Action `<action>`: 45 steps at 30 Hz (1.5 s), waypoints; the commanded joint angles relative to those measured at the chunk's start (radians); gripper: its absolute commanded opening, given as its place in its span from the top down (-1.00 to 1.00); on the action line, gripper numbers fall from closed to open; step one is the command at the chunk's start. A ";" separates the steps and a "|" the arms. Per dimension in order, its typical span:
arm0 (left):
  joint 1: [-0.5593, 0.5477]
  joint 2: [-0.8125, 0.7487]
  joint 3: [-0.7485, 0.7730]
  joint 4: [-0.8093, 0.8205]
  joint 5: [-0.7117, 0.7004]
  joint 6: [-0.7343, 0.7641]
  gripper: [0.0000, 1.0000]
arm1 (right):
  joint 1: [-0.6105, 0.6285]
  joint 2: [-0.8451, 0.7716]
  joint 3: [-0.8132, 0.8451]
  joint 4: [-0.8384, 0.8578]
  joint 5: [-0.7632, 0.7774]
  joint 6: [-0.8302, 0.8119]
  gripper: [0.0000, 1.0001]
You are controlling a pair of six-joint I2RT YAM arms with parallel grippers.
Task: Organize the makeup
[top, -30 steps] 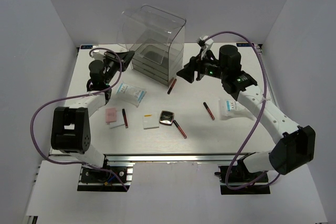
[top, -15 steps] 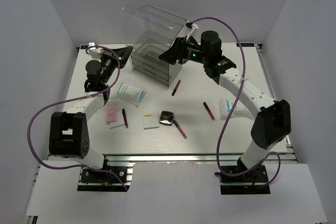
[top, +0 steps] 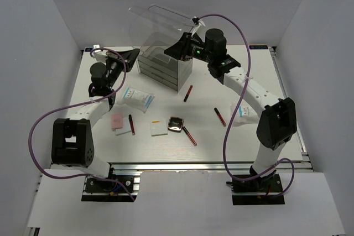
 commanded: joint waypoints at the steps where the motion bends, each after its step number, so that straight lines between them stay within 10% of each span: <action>1: 0.010 -0.084 0.044 -0.020 -0.014 0.013 0.90 | 0.004 -0.005 0.043 0.123 -0.006 0.032 0.46; 6: 0.027 -0.160 0.067 -0.191 -0.062 0.096 0.03 | 0.004 -0.011 0.042 0.171 -0.023 0.058 0.67; 12: 0.036 -0.370 0.026 -0.503 -0.197 0.249 -0.52 | 0.002 -0.029 0.049 0.203 -0.028 0.078 0.75; 25: 0.036 -0.208 0.115 -1.329 -0.396 0.356 -0.16 | -0.015 -0.069 0.077 0.232 -0.022 0.150 0.85; 45: 0.017 0.165 0.181 -1.164 -0.329 0.265 -0.33 | -0.018 -0.071 0.051 0.219 -0.017 0.162 0.90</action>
